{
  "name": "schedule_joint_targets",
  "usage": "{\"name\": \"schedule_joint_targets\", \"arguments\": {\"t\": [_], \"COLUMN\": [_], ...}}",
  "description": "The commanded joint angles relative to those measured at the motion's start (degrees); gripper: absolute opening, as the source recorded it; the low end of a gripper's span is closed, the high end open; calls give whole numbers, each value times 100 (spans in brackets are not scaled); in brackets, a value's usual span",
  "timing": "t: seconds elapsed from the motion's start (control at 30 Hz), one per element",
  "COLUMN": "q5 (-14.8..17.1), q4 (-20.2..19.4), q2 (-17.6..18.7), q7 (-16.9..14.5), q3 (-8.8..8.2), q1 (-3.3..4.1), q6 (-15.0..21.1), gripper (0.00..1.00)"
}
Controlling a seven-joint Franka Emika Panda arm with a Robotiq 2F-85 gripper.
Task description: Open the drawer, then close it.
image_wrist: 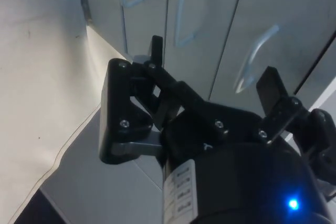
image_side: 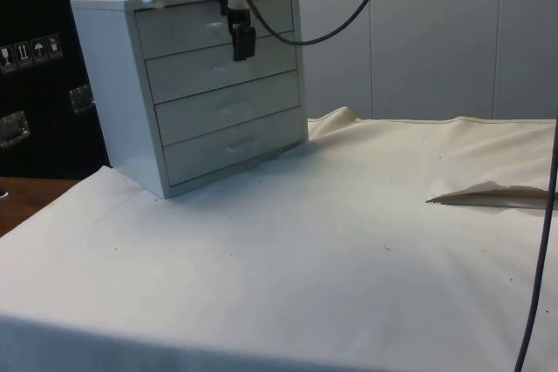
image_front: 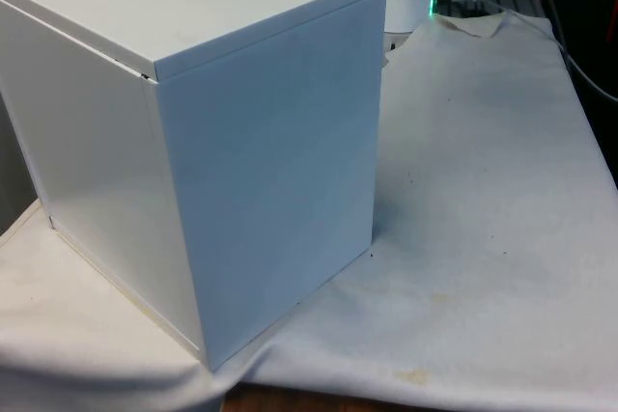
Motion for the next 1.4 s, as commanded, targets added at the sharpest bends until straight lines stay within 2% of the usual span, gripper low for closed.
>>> {"name": "schedule_joint_targets", "arguments": {"t": [0.0, 0.1, 0.13, 0.2, 0.23, 0.27, 0.4, 0.43, 0.5, 0.53, 0.57, 0.67, 0.7, 0.77, 0.8, 0.83, 1.0, 1.03, 1.23, 1.37], "q5": [-74, -74, -74, 0, -74, -80, -103, -126, -103, -172, -195, -229, -229, -229, -206, -229, -258, -258, -252, -275], "q4": [23, 29, 34, 11, 34, 40, 52, 52, 97, 52, 52, 52, 52, 52, 120, 52, 63, 160, 166, 132], "q2": [40, 69, 74, 52, 80, 80, 92, 92, 52, 92, 92, 92, 92, 92, 52, 92, 86, 40, 46, 0], "q7": [69, 109, 126, 86, 138, 149, 172, 189, 115, 223, 246, 269, 269, 269, 172, 269, 281, 160, 132, 155], "q3": [-29, -69, -80, -69, -86, -92, -103, -109, -109, -115, -120, -120, -120, -120, -126, -120, -126, -132, -138, -109], "q1": [-29, -23, -23, -6, -23, -23, -17, -11, -6, -11, -6, -6, -6, -6, -6, -6, 0, -6, -6, 34], "q6": [138, 189, 212, 115, 218, 223, 229, 229, 115, 229, 229, 223, 223, 223, 109, 223, 206, 74, 74, 11], "gripper": [100, 94, 84, 72, 72, 64, 45, 36, 27, 27, 23, 11, 3, 3, 3, 3, 3, 3, 3, 3]}}
